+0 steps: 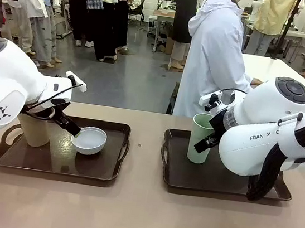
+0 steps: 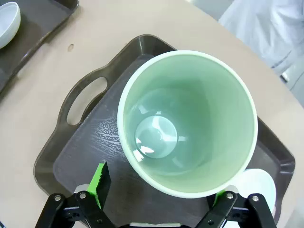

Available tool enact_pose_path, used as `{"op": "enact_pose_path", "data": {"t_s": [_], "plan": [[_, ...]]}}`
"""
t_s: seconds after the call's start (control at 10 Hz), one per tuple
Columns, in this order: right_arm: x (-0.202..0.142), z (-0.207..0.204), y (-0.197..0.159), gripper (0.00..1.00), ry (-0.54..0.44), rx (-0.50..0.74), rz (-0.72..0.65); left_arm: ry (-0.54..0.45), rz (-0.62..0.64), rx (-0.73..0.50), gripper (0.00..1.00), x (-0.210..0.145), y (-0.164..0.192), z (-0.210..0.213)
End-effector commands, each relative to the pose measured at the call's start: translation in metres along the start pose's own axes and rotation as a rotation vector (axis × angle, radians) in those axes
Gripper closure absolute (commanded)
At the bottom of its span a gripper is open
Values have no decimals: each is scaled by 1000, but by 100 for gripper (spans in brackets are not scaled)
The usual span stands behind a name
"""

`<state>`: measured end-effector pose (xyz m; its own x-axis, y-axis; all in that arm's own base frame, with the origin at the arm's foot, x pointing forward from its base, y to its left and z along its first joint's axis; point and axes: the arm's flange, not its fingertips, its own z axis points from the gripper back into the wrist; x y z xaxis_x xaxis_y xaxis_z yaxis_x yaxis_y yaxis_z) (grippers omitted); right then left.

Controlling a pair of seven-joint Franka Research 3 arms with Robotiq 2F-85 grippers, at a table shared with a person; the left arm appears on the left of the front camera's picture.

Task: Set up a tray with a mat and arrange the tableware.
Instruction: Pick up the Picnic Bowl and Reusable plastic cup from the Handle tray in front of the human's position and hold them in the air.

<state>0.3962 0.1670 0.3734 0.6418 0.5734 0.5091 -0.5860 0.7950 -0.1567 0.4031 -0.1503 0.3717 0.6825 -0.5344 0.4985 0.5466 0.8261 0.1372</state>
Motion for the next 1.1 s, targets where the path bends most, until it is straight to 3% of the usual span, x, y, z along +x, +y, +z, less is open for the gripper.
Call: {"op": "enact_pose_path", "data": {"t_s": [0.0,1.0], "plan": [[0,0,0,0,0,0,0,0,0,0,0,0,0,0],[0,0,0,0,0,0,0,0,0,0,0,0,0,0]]}}
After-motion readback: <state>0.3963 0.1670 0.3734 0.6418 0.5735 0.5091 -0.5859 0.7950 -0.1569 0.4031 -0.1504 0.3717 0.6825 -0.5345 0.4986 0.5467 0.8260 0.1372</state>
